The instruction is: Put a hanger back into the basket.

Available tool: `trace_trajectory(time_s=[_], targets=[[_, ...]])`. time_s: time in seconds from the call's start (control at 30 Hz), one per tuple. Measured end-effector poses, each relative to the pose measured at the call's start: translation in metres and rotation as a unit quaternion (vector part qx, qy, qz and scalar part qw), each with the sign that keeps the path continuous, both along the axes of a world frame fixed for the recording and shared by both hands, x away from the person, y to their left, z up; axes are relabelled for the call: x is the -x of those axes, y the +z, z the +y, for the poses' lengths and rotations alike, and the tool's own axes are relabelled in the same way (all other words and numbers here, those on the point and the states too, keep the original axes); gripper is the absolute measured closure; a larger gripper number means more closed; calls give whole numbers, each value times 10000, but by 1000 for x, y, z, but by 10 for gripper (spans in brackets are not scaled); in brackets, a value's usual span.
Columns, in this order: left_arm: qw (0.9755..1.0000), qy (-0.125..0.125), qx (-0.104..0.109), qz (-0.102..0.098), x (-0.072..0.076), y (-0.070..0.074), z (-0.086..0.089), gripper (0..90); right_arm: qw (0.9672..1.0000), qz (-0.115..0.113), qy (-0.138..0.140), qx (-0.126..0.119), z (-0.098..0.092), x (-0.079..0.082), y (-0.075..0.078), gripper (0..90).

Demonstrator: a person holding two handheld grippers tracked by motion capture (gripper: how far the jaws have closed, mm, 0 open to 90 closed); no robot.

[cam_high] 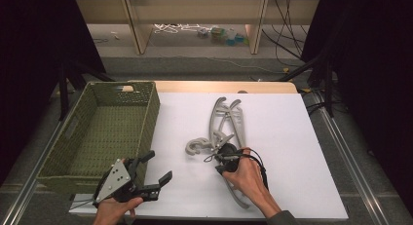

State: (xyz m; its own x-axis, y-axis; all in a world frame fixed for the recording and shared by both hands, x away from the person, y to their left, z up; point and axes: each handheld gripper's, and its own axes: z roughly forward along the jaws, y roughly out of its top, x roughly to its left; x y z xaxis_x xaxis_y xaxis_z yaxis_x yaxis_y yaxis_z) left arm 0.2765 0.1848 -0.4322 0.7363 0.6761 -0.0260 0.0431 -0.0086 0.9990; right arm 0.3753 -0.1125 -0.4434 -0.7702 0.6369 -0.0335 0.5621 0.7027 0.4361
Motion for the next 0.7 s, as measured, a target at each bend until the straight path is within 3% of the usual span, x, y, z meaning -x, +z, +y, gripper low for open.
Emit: trace_trajectory(time_s=[0.27,0.7], targets=[[10000,-2,5,0,0,0,0,157,10000,44,-22,2,-6,-1,5,737],[10000,17,-10,-9,0,0,0,157,9998,-179,48,14,-19,2,25,813]])
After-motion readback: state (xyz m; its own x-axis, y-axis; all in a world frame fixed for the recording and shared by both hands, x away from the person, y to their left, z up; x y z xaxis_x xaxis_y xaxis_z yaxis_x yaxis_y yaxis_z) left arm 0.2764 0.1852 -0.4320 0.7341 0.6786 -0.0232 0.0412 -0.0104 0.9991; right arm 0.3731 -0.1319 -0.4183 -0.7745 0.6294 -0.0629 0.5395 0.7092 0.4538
